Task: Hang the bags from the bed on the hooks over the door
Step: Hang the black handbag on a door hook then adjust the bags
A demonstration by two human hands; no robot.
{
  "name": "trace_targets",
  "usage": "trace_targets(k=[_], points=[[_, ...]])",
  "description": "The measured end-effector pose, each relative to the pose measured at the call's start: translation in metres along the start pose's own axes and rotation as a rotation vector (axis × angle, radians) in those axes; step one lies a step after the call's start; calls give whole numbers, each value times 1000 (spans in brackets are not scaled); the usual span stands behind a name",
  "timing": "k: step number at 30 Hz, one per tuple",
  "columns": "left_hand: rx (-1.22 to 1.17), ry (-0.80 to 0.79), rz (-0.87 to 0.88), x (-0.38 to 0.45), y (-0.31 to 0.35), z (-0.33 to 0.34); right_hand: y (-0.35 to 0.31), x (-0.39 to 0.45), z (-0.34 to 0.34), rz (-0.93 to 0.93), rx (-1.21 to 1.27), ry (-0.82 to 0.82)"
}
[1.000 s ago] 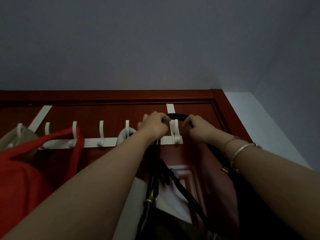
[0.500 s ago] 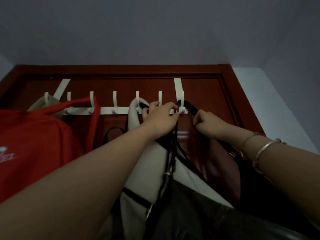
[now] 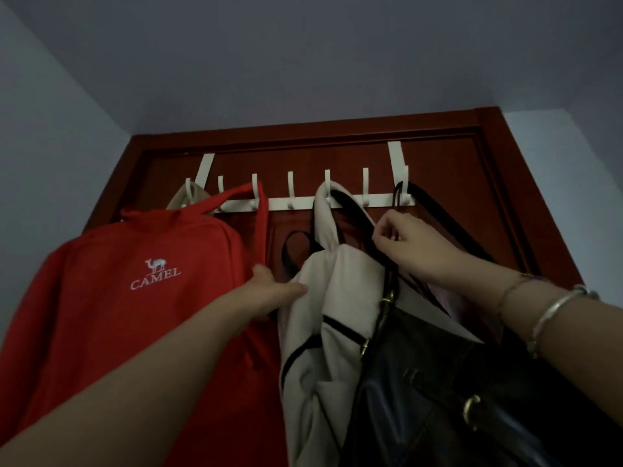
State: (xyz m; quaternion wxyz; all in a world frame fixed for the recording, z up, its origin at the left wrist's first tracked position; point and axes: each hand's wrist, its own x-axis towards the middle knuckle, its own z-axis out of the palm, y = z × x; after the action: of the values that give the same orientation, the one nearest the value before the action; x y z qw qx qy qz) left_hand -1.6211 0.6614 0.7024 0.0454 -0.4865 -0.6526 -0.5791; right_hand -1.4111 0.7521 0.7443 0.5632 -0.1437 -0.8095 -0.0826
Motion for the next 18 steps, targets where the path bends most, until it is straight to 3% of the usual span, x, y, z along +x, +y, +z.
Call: trace_targets(k=[3, 7, 13, 18], points=[[45, -194, 8, 1, -30, -5, -26, 0, 12, 36, -44, -155], [-132, -374, 52, 5, -43, -12, -50, 8, 28, 153, -285, -350], [-348, -532, 160, -16, -40, -3, -52, 5, 41, 264, -390, -308], [-589, -589, 142, -24, -50, -4, -44, 11, 41, 338, -397, -268]])
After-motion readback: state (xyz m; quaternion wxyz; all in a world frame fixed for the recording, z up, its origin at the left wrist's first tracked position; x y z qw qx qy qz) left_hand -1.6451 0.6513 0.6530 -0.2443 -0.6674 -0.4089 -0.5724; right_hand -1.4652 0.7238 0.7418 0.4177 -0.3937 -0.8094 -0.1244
